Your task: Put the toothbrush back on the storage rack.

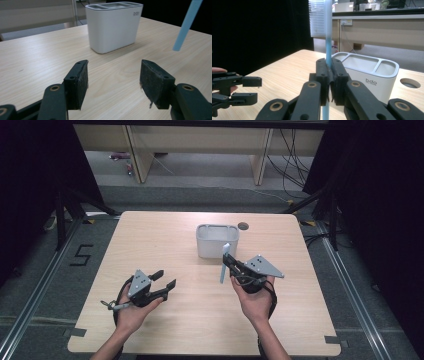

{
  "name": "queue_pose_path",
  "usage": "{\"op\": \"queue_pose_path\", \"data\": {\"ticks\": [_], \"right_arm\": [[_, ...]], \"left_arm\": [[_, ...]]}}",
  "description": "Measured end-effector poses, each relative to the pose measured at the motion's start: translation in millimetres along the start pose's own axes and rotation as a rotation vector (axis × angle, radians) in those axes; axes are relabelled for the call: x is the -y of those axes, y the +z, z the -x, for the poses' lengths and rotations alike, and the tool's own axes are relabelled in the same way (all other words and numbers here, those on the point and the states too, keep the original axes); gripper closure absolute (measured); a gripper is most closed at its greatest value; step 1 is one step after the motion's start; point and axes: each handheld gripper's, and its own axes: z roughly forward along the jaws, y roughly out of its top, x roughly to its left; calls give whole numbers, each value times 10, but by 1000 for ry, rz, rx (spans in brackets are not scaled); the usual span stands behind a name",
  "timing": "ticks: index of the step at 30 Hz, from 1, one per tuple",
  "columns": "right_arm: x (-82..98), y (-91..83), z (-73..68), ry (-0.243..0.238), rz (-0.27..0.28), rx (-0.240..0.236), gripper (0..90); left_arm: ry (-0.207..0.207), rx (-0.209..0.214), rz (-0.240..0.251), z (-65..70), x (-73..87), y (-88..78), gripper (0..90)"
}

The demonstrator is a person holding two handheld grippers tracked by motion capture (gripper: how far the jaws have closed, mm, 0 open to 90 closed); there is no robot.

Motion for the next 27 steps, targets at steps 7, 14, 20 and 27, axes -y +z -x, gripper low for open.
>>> {"op": "queue_pose_path", "data": {"ticks": [7,14,20,27], "right_arm": [[-40,-29,41,-14,7,19,861],[-65,-34,71,-24,18,24,861],[-82,-38,89,-9,26,19,861],[-128,-29,114,-14,34,22,861]], "left_arm": [[-8,-54,48,-104,117,-85,398],[-7,-68,54,-146,175,-117,392],[-4,-79,57,-182,223,-141,387],[-8,-84,61,-212,280,-150,380]]}}
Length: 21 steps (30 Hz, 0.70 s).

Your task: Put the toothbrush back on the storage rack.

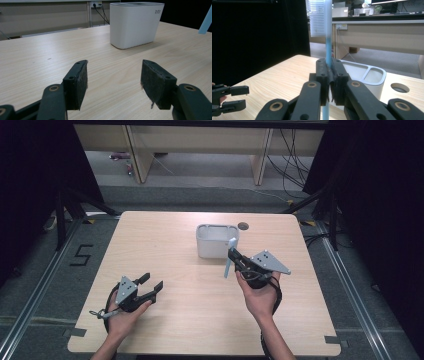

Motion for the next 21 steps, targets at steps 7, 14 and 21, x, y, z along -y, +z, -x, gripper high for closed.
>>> {"op": "queue_pose_path", "data": {"ticks": [7,14,21], "right_arm": [[-54,-2,16,6,11,6,861],[-113,7,52,-4,20,16,861],[-178,15,91,-18,18,36,861]], "left_arm": [[-1,-1,24,-30,45,-19,385],[-3,-15,24,-31,58,-50,385],[6,-17,22,-26,57,-51,386]]}}
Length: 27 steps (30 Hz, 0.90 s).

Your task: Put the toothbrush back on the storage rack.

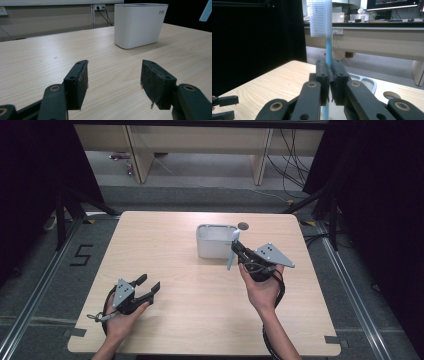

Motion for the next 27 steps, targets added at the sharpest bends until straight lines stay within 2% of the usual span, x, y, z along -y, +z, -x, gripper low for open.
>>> {"op": "queue_pose_path", "data": {"ticks": [3,9,12,18,24,26,27], "right_arm": [[-18,24,10,15,9,-6,861],[-61,55,34,-8,14,14,861],[-76,69,36,4,10,6,861],[-120,105,73,-17,24,17,861],[-159,123,109,-10,24,27,861],[-178,134,125,-24,32,33,861],[-186,149,123,-15,41,32,861]], "left_arm": [[4,-4,2,6,1,2,389],[7,-4,-2,10,-1,1,387],[6,-2,-1,11,-1,3,387],[4,-4,-2,10,-1,2,387],[2,-4,-4,10,-1,4,387],[2,-5,-4,11,-1,3,387],[3,-5,-4,10,-1,3,388]]}}
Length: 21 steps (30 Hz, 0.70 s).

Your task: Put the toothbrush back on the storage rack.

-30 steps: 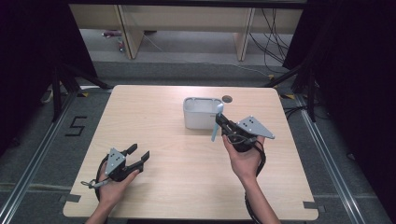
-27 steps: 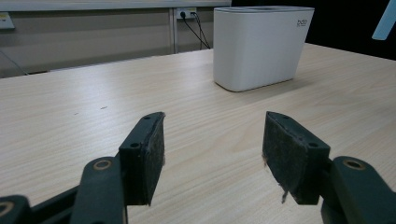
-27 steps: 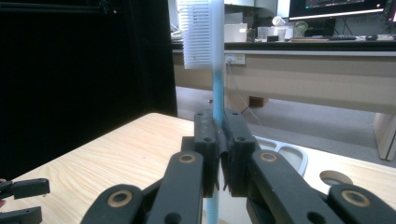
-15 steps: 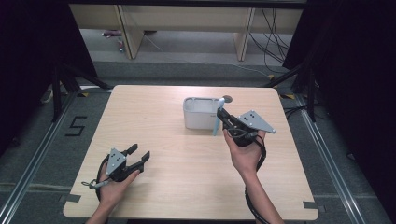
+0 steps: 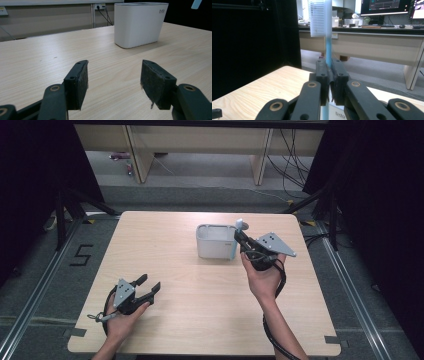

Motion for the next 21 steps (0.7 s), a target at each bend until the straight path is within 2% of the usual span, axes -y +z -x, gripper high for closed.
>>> {"op": "queue_pose_path", "data": {"ticks": [1,4,11,15,16,17,20,21], "right_arm": [[-13,-1,-3,9,-11,-3,861],[-46,20,23,-7,4,12,861],[-80,62,39,7,1,16,861],[-99,91,46,1,11,19,861],[-113,86,56,-11,-4,20,861],[-117,94,51,6,2,20,861],[-134,119,63,-11,16,24,861],[-136,128,61,-4,17,19,861]], "left_arm": [[-1,0,0,-1,0,-1,388],[-3,0,0,-2,0,-1,388],[-4,1,1,-3,0,0,387],[-4,1,-1,-2,0,0,387],[-4,1,-1,-2,0,1,386],[-4,0,-1,-3,0,1,386],[-5,1,1,-4,0,0,386],[-5,1,1,-4,0,0,386]]}}
